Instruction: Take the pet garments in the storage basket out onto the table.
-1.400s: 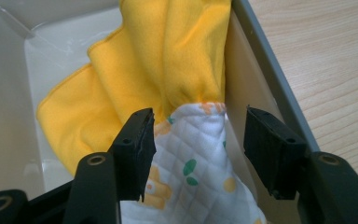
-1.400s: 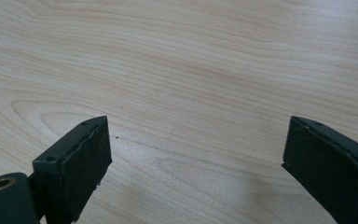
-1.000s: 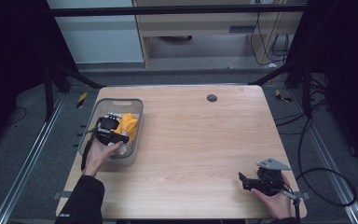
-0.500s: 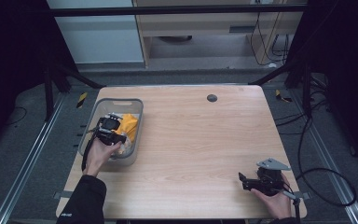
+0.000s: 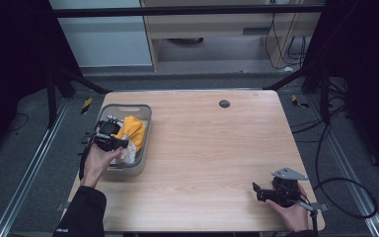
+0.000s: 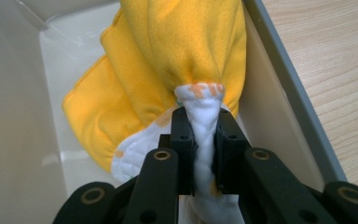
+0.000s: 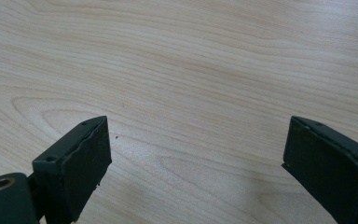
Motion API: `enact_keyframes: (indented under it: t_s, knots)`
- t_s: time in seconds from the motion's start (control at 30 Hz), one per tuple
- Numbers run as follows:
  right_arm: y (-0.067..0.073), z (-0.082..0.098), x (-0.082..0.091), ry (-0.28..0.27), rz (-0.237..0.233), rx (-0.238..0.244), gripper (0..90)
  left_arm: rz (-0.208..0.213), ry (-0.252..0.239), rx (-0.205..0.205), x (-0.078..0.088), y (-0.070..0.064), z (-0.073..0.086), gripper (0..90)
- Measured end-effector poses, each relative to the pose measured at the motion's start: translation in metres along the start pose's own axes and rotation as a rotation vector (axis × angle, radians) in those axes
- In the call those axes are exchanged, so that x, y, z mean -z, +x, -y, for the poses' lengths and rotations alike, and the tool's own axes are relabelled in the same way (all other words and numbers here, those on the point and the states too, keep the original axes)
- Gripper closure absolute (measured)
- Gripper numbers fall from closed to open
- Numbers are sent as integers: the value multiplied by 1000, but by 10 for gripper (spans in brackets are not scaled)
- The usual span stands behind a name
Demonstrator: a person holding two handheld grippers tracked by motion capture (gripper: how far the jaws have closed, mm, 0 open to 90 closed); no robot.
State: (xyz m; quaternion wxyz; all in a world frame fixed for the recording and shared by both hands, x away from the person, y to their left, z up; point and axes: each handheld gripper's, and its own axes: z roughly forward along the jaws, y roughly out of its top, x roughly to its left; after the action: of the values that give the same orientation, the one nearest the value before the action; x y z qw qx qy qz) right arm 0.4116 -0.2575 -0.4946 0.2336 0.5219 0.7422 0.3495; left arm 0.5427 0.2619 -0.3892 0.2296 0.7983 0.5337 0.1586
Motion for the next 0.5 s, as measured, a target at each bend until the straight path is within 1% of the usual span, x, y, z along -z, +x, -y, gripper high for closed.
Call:
enact_keyframes:
  t_s: [0.07, 0.1, 0.13, 0.17, 0.27, 0.33, 0.4, 0.5]
  knots:
    - [0, 0, 0, 0, 0, 0, 74, 1, -4, 1, 3, 0, 0, 803]
    - [0, 0, 0, 2, 1, -2, 75, 3, -14, 1, 8, 1, -1, 803]
    - [0, 0, 0, 2, 1, -2, 75, 3, -14, 1, 8, 1, -1, 803]
    - [0, 0, 0, 2, 0, -2, 75, 1, -19, -1, 12, 2, -2, 804]
    - [0, 0, 0, 1, 1, 1, 75, -4, -26, -4, 19, 2, -3, 804]
    - [0, 0, 0, 0, 1, 1, 74, -4, -29, -3, 21, 3, -3, 804]
    - [0, 0, 0, -1, 1, 0, 74, -10, -35, -4, 26, 4, -4, 804]
    - [0, 0, 0, -1, 2, 1, 74, -18, -45, -5, 31, 5, -4, 804]
